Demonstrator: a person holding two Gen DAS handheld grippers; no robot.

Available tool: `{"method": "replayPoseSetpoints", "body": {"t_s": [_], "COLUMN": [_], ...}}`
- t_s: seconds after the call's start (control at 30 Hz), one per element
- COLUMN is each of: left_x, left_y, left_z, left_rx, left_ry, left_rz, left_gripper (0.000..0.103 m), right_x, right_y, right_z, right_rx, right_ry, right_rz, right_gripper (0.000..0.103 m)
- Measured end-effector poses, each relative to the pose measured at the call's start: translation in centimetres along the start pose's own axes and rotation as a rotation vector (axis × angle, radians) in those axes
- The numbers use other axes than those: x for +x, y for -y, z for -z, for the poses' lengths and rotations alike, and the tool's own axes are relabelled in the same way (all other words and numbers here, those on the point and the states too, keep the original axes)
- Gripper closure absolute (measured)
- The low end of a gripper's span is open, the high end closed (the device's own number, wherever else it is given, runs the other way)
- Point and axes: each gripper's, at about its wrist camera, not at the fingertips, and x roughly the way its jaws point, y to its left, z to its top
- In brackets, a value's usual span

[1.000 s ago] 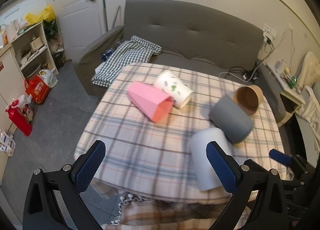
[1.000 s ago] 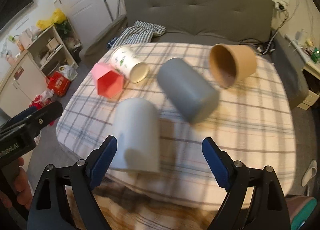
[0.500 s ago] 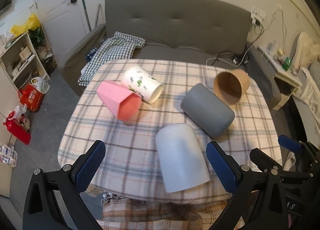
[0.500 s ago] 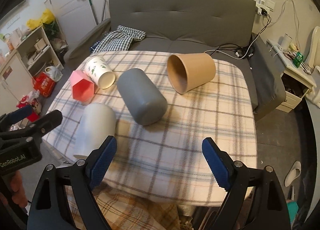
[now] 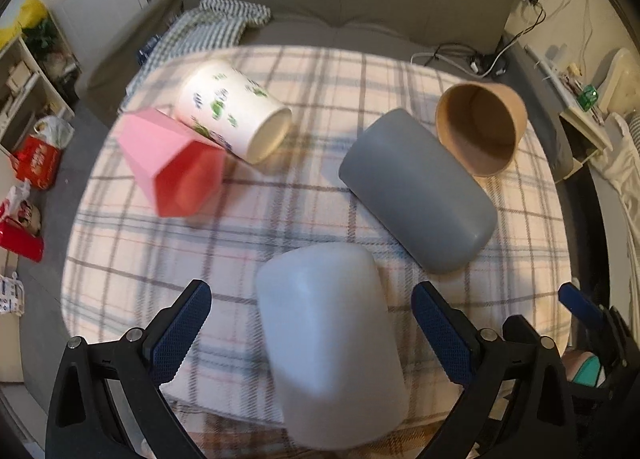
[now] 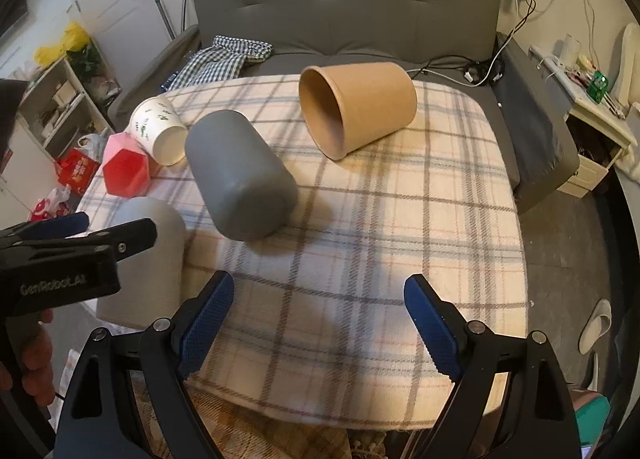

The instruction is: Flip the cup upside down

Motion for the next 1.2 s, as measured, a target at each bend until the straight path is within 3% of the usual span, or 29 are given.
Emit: {"method": "replayPoseSetpoints", "body": {"t_s": [0.23, 0.3, 0.37, 0.53, 0.77, 1.0, 1.2], "left_x": [1.8, 1.6, 1.7, 1.1, -3.9, -7.5, -6.7], "left_y": [0.0, -0.3, -0.6, -1.4, -1.8, -2.1, -2.2], "left_z": [-1.1, -1.3, -1.3, -1.2, -1.4, -1.3, -1.6], "left_rx": [-0.023, -0.029, -0.038, -0.056, -0.035, 0.004, 0.019], "left_ry": [-0.067, -0.072, -0.092, -0.106, 0.02, 0.181, 0.198], "left_rz": [0.047, 0.063, 0.077, 0.103, 0.109, 0.05, -0.002], "left_gripper": [0.002, 0.01, 0.03, 0.03, 0.03, 0.031, 0.032], "right_x": [1.3, 1.4, 1.5, 0.7, -1.1, -2.6, -2.4], "right_y": [0.5, 0.5, 0.5, 0.0, -0.5, -1.3, -1.7], "right_z": [-0.1, -0.1, -0.1, -0.2, -0.4, -0.4, 0.1], "right_rx": [0.014, 0.015, 0.016, 0.013, 0.01, 0.009, 0.0], "right_ry": [-0.023, -0.026, -0.026, -0.008, 0.031, 0.065, 0.058], "right_rz": [-0.006, -0.004, -0.003, -0.001, 0.009, 0.008, 0.001], "right_gripper": [0.016, 0.016, 0.016, 0.016, 0.016, 0.016, 0.016]}}
